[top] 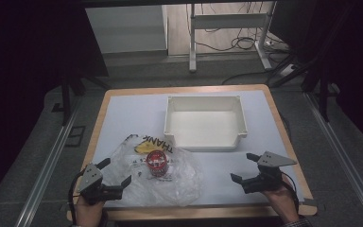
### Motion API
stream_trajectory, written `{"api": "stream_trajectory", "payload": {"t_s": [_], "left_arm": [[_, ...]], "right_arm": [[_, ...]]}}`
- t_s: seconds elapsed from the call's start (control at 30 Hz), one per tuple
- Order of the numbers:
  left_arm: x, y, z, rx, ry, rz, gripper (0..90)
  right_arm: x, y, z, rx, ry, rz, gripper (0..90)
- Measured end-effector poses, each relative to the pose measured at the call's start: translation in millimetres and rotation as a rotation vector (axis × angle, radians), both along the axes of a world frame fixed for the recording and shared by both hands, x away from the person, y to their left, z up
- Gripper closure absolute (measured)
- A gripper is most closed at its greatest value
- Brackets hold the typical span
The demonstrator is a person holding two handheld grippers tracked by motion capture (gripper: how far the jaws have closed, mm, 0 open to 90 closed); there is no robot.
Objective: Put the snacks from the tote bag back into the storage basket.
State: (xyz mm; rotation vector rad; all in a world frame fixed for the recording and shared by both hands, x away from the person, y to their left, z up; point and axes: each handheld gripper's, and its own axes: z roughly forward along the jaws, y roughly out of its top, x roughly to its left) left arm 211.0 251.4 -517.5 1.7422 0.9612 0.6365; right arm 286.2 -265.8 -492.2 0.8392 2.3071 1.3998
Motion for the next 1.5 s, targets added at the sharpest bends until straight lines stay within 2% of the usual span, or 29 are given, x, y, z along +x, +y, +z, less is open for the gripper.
{"api": "stream_trajectory", "payload": {"t_s": [0.13, 0.5, 0.7, 0.73, 0.87, 1.0, 1.07, 1.13, 1.5], "left_arm": [[0.1, 0.8, -0.2, -0.008, 0.002, 0.004, 0.0], [0.8, -0.6, -0.5, 0.005, 0.009, 0.003, 0.0], [0.8, -0.7, -0.5, 0.007, 0.009, 0.003, 0.0], [0.8, -0.8, -0.5, 0.007, 0.009, 0.002, 0.0], [0.9, -1.1, -0.5, 0.009, 0.009, 0.002, 0.0], [1.0, -1.4, -0.6, 0.013, 0.010, 0.001, 0.0], [1.0, -1.4, -0.6, 0.014, 0.011, 0.000, 0.0], [1.0, -1.4, -0.6, 0.014, 0.011, 0.001, 0.0], [1.0, -1.8, -0.6, 0.018, 0.011, 0.002, 0.0]], "right_arm": [[0.0, 0.8, 0.2, 0.000, -0.006, 0.004, 0.7], [1.8, 2.7, 3.5, -0.005, -0.028, 0.008, 0.7], [3.7, 4.1, 6.6, 0.023, -0.046, 0.015, 0.6], [4.5, 4.3, 7.5, 0.045, -0.049, 0.021, 0.7], [4.8, 6.4, 8.4, 0.044, -0.065, 0.031, 0.6], [5.8, 8.0, 7.6, 0.037, -0.067, 0.038, 0.6], [7.0, 11.0, 7.2, 0.063, -0.050, 0.054, 0.5], [7.3, 11.7, 7.2, 0.063, -0.050, 0.058, 0.5], [8.2, 24.8, 8.9, 0.041, -0.032, 0.111, 0.6]]}}
